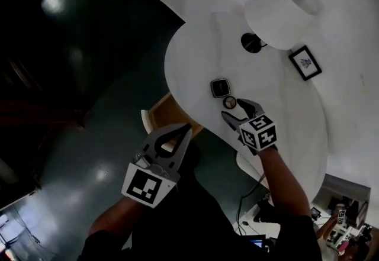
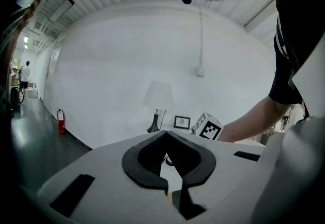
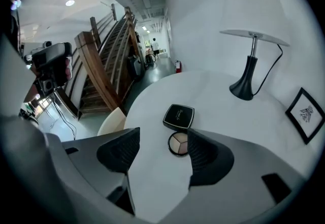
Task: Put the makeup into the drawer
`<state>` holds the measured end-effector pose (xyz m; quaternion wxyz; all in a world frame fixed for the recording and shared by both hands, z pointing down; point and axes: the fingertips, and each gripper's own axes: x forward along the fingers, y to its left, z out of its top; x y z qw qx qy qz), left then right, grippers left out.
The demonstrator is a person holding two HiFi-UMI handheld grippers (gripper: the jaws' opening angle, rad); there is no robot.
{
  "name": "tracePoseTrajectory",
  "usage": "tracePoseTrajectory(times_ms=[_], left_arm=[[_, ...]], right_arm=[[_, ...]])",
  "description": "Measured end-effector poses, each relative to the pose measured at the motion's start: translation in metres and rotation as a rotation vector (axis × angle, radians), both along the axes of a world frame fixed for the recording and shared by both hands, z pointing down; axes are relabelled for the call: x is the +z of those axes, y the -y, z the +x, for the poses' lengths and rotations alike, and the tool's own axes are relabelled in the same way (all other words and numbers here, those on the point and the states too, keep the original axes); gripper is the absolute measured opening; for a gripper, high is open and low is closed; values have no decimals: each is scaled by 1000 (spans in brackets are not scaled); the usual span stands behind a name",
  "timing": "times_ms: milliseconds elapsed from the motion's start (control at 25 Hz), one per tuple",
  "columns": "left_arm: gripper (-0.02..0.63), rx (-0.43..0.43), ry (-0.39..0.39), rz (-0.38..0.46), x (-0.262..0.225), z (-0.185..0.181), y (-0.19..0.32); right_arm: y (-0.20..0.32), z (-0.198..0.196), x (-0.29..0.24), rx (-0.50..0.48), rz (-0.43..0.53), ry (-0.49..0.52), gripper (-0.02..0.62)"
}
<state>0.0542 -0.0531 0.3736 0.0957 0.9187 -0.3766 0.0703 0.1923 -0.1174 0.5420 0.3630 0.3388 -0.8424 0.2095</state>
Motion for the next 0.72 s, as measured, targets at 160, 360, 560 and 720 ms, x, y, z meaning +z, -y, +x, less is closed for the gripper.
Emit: tracePoseTrajectory(times_ms=[160,360,560,720], left_arm=[[9,-11,-10,-22,8,0,2],[9,-26,-10,-19,12,-7,7],[9,-44,-9,-23,14,-17,8],[9,-64,-15,-39,17,-25,9]], right_arm=[[10,5,17,-8,-29,-42,253],[18,11,39,7,-70,-88,255],[24,13,47,19,-86,-113,253],[23,11,54,14,-114,-131,253]])
